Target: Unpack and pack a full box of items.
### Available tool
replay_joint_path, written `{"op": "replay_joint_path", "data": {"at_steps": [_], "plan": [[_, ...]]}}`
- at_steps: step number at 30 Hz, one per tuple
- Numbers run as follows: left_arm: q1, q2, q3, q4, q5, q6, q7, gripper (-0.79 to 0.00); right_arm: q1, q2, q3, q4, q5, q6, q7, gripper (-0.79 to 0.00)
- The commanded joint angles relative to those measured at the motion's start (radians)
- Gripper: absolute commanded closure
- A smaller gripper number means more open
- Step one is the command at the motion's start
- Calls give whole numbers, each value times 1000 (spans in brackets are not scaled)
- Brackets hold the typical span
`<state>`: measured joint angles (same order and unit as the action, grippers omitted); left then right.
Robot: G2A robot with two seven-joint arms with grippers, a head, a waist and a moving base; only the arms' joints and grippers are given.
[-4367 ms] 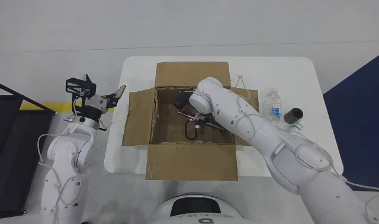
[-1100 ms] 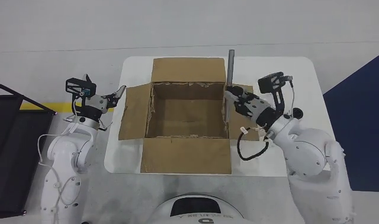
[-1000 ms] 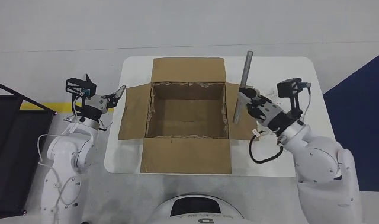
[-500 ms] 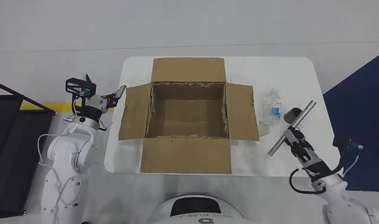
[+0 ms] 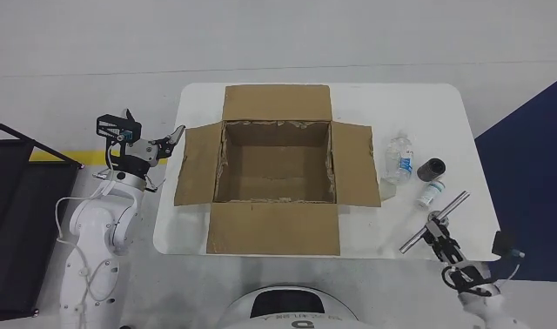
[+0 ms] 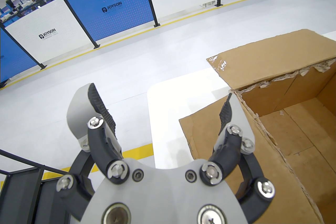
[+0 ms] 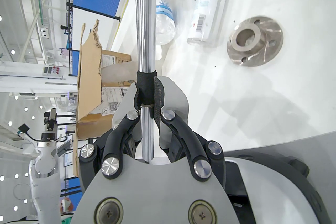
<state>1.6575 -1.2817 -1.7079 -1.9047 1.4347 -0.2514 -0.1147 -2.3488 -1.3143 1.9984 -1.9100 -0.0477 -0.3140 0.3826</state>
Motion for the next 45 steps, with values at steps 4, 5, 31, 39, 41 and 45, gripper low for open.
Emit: {"op": "replay_joint_path", "data": {"at_steps": [4, 5, 31, 39, 41, 45], "plan": [[0, 0, 0, 0, 0, 0, 0, -785, 32, 5, 3, 27, 39, 26, 62, 0], [0, 0, 0, 0, 0, 0, 0, -785, 41, 6, 4, 32, 44, 34, 72, 0], [0, 0, 0, 0, 0, 0, 0, -785, 204, 29, 2, 200, 172, 227, 257, 0], [0, 0, 0, 0, 0, 0, 0, -785, 238, 36, 3, 243, 203, 239, 308, 0], [0, 0, 0, 0, 0, 0, 0, -785, 249, 39, 1, 246, 203, 249, 321, 0], [0, 0, 0, 0, 0, 0, 0, -785, 272, 45, -1, 245, 188, 274, 344, 0]]}}
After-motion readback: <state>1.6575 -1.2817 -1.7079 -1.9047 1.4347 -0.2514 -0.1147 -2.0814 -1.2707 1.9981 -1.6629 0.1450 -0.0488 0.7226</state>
